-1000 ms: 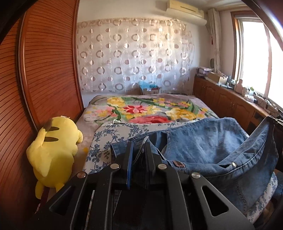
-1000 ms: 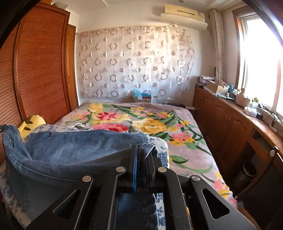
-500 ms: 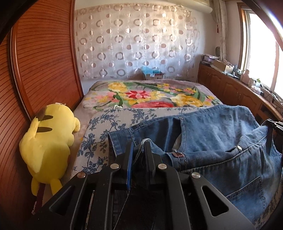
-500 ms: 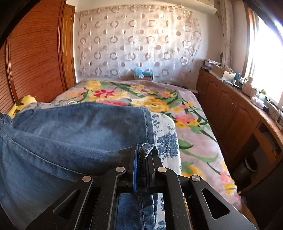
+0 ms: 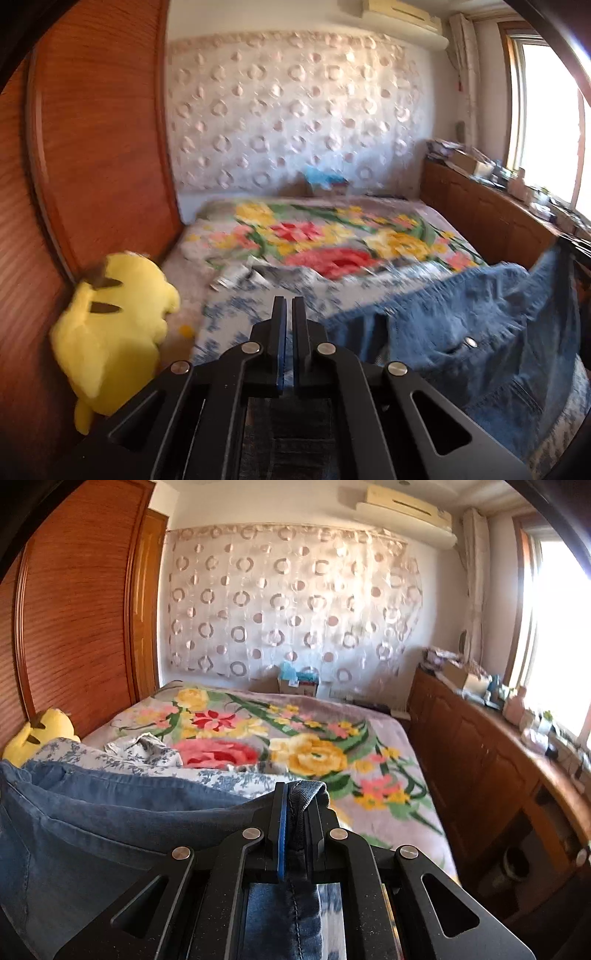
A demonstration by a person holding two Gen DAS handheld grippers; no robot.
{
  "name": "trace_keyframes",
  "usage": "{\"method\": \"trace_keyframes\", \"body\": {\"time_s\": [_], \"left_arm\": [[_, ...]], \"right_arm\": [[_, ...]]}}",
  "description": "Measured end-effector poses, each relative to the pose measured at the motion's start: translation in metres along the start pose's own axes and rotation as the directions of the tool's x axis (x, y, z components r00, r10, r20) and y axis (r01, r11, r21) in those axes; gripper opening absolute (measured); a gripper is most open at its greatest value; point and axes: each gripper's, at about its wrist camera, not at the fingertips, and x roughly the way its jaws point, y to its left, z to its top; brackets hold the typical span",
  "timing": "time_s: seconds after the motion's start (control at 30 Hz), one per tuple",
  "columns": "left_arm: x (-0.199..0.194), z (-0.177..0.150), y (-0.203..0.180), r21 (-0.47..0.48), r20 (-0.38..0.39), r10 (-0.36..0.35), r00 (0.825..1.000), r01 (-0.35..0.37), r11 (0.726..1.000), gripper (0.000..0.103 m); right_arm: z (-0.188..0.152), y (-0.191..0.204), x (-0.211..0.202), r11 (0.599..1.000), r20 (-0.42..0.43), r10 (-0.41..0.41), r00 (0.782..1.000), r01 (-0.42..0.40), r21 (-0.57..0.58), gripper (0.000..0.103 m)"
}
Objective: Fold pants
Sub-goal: 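Flip the held jeans over, lay them down and open both grippers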
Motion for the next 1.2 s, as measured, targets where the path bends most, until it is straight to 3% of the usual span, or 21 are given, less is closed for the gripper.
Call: {"method": "trace_keyframes", "body": {"time_s": [0.17,0.3,0.47,0.6,0.87,0.97,1.07,1.2], "left_arm": [[0.013,-0.016,0.004,-0.005,-0.081,-0.002,0.997,0.001,1.000,0.015],[0.014,-0.034,0.010,-0.014,-0.132,-0.002,0.991,0.000,1.000,0.045],[0.008,-0.050,0.019,-0.035,-0.170,-0.019,0.985,0.013,0.999,0.057],[0.002,-0.057,0.022,-0.073,-0.171,-0.070,0.983,0.059,0.996,0.057],[0.031,-0.067,0.019,-0.096,-0.235,-0.177,0.956,0.158,0.983,0.057],[0.034,-0.067,0.015,-0.090,-0.239,-0.194,0.951,0.177,0.980,0.041],[0.024,-0.063,0.011,-0.074,-0.210,-0.193,0.959,0.181,0.981,0.017],[0.004,-0.053,0.006,-0.042,-0.152,-0.158,0.976,0.154,0.987,0.006]], "right_arm": [[-0.016,0.014,0.020,1.000,-0.059,-0.012,0.998,0.011,-0.029,0.007],[-0.017,0.016,0.021,1.000,-0.094,-0.014,0.995,0.011,-0.029,0.007],[-0.004,0.015,0.024,0.999,-0.117,-0.023,0.993,0.019,-0.037,0.007],[-0.003,0.013,0.029,1.000,-0.125,-0.023,0.992,0.020,-0.024,0.007],[-0.009,0.017,0.036,1.000,-0.136,-0.010,0.991,0.008,-0.015,0.007],[-0.013,0.017,0.033,1.000,-0.139,-0.009,0.990,0.007,-0.016,0.007],[-0.014,0.016,0.029,1.000,-0.138,-0.015,0.990,0.013,-0.017,0.007],[-0.009,0.009,0.019,1.000,-0.103,-0.019,0.995,0.019,0.001,0.007]]}}
